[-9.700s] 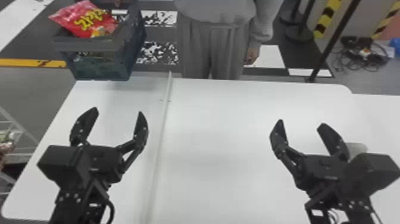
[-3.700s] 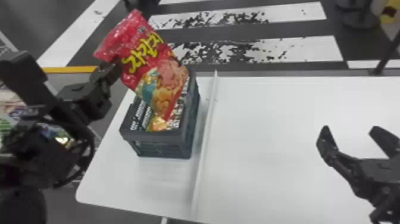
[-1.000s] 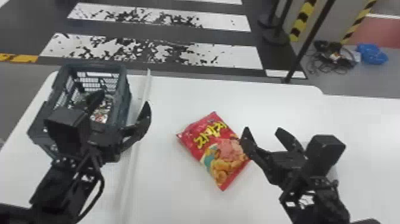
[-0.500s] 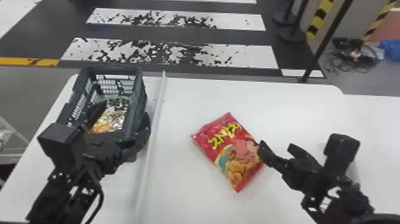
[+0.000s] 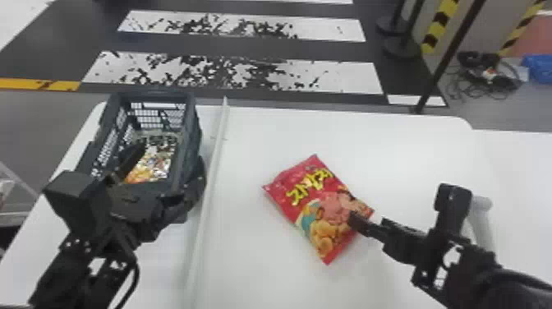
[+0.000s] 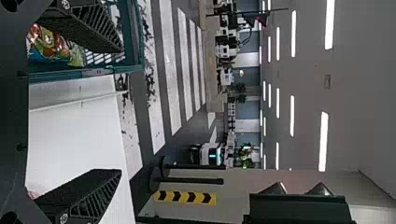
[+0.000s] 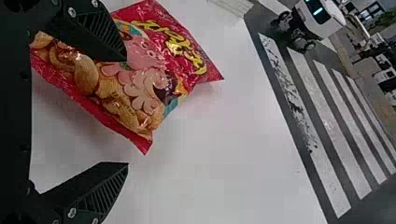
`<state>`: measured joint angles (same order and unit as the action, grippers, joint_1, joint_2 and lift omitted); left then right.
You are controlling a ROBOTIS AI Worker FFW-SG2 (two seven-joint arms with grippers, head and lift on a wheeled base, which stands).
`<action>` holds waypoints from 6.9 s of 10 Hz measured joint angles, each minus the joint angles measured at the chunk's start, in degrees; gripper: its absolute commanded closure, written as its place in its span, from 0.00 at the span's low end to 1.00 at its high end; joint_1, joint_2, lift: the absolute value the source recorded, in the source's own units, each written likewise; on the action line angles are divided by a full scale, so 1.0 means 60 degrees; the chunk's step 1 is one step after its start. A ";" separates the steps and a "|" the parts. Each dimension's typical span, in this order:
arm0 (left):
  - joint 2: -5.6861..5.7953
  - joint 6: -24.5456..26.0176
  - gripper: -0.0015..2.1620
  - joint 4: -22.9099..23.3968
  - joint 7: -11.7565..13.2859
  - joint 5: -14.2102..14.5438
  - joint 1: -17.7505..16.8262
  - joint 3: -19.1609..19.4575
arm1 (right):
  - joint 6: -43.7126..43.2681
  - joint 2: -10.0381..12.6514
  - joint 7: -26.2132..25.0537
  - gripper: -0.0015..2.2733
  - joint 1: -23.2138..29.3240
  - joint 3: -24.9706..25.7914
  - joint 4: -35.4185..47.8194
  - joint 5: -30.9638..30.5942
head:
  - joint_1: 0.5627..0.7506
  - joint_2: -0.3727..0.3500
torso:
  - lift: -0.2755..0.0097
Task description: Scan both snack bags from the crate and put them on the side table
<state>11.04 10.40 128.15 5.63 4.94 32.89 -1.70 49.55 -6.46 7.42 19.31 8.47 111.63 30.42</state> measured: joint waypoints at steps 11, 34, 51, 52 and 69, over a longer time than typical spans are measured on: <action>0.0092 0.0068 0.04 -0.0205 -0.0001 0.0115 -0.0078 -0.0007 | 0.2375 -0.0013 0.1829 0.99 -0.1881 0.1107 -0.2261 0.1699 | 0.70 0.55 | 0.66; 0.0181 0.0076 0.04 -0.0468 0.0013 0.0260 -0.0240 -0.0068 | 0.2165 -0.1674 0.0488 0.02 -0.0040 -0.7065 0.1846 -1.2046 | 0.70 0.57 | 0.66; 0.0163 0.0075 0.04 -0.0553 0.0058 0.0261 -0.0159 -0.0026 | -0.0034 -0.0817 0.0838 0.99 -0.1048 -0.3917 -0.0297 -0.7105 | 0.70 0.56 | 0.66; 0.0165 0.0070 0.04 -0.0565 0.0059 0.0261 -0.0158 -0.0014 | -0.0103 -0.0813 0.0840 0.99 -0.1040 -0.3962 -0.0392 -0.7096 | 0.70 0.57 | 0.66; 0.0167 0.0047 0.04 -0.0497 0.0101 0.0261 -0.0047 0.0106 | -0.1174 -0.0383 0.1062 0.99 -0.2582 -0.4743 -0.1985 -0.6657 | 0.70 0.70 | 0.66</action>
<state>12.04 10.68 125.16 6.24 6.50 32.61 -1.06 42.50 -8.76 13.80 3.82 -19.99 99.72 -9.52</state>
